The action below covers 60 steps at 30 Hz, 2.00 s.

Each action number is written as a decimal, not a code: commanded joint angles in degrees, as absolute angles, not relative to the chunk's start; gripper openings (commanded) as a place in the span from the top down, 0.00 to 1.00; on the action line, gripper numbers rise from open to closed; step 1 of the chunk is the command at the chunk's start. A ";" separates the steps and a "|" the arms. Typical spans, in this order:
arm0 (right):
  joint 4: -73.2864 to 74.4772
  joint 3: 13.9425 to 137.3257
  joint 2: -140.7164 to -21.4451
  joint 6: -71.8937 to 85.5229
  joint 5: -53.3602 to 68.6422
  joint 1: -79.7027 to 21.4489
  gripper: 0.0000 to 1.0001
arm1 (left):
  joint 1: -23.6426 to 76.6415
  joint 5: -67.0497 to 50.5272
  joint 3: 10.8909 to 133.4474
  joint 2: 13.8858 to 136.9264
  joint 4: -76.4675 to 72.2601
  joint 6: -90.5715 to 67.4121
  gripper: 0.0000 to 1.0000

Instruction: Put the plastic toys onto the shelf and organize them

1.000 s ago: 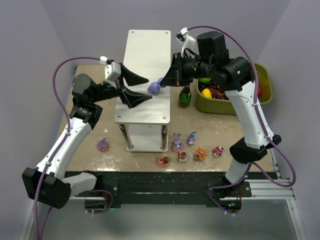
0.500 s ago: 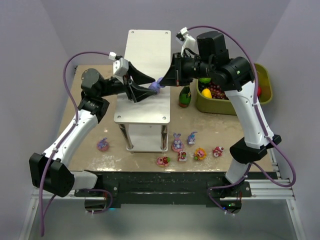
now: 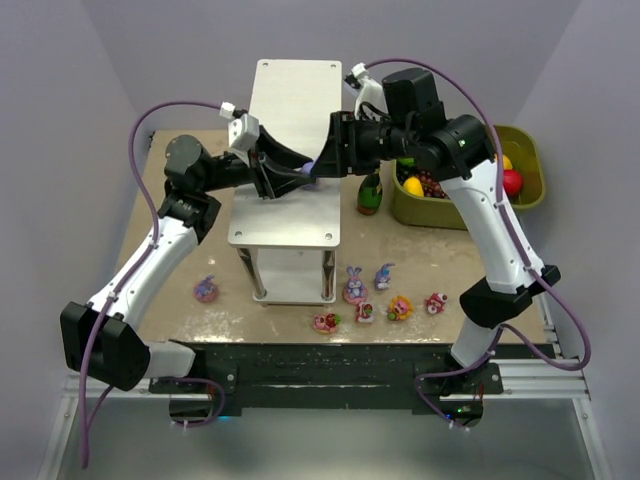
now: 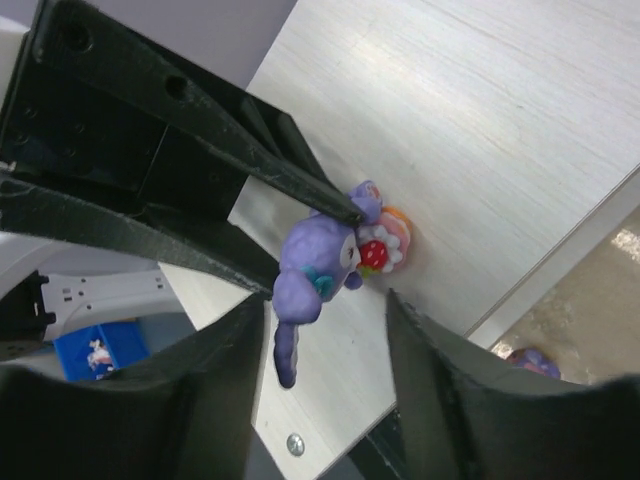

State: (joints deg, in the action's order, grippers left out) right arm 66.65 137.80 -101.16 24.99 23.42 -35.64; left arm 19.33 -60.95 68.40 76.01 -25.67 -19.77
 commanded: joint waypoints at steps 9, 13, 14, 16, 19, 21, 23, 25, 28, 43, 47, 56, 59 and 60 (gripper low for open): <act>32.21 117.96 -85.09 17.58 23.46 -35.77 0.12 | 19.95 -61.35 64.78 76.20 -48.13 -43.30 1.00; 27.52 116.19 -83.32 16.61 26.36 -35.77 0.12 | 19.95 -60.65 61.35 78.48 -69.21 -60.52 1.00; 26.99 115.67 -83.15 16.52 26.80 -35.86 0.12 | 19.95 -60.04 60.30 79.18 -76.91 -66.47 1.00; 25.67 115.05 -82.18 16.44 27.42 -35.77 0.12 | 19.95 -59.15 59.33 81.99 -84.34 -72.04 1.00; 25.05 114.26 -81.56 16.52 27.34 -35.86 0.12 | 19.95 -58.01 58.97 87.17 -98.93 -83.38 1.00; 25.31 113.65 -81.30 16.61 27.25 -35.77 0.12 | 19.95 -57.22 60.11 90.86 -107.99 -90.77 1.00; 25.75 113.03 -80.86 16.61 26.81 -35.77 0.12 | 19.95 -57.30 60.82 91.93 -108.72 -92.55 1.00; 25.75 112.50 -80.34 16.70 26.54 -35.77 0.12 | 19.95 -57.57 60.65 91.67 -108.20 -91.59 1.00; 25.84 111.45 -79.81 16.61 25.84 -35.77 0.12 | 19.95 -59.23 59.86 89.48 -101.27 -85.71 0.98; 29.09 109.60 -79.63 15.82 22.24 -35.77 0.12 | 20.04 -60.29 59.15 74.88 -44.37 -37.43 0.85; 29.27 109.69 -80.07 16.52 21.97 -35.77 0.12 | 20.04 -60.12 57.48 75.59 -48.69 -41.30 0.83; 32.16 110.92 -81.47 17.75 19.16 -35.77 0.12 | 19.86 -59.15 55.81 76.02 -48.08 -44.29 0.81; 32.26 110.39 -81.65 17.58 19.25 -35.77 0.12 | 19.69 -58.62 54.50 76.29 -50.35 -46.57 0.76; 32.08 110.04 -81.56 17.14 20.12 -35.77 0.12 | 19.34 -58.45 54.06 76.38 -51.41 -47.54 0.73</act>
State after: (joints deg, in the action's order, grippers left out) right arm 31.70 109.54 -81.36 17.10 20.82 -35.64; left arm 19.94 -57.84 56.77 75.02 -50.68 -44.84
